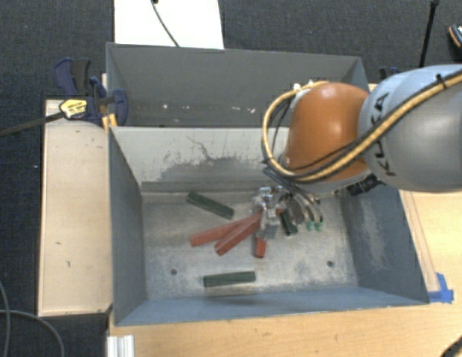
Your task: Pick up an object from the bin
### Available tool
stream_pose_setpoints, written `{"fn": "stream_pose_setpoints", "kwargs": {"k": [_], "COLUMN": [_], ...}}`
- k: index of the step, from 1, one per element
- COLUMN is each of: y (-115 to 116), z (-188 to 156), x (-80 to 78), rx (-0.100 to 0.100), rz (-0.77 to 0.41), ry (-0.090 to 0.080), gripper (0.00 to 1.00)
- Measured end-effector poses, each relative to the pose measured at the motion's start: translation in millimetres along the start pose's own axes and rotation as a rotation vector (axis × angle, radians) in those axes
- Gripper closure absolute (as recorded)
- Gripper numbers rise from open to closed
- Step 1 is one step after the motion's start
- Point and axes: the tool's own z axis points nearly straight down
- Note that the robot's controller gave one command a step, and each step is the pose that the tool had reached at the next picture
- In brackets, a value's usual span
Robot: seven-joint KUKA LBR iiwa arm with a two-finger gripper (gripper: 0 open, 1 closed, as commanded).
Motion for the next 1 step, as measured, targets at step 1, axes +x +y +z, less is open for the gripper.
{"fn": "stream_pose_setpoints", "kwargs": {"k": [1], "y": [0.0], "z": [-5.7], "x": [0.9], "rx": [0.000], "rz": [0.000], "ry": [0.005], "gripper": [1.00]}}
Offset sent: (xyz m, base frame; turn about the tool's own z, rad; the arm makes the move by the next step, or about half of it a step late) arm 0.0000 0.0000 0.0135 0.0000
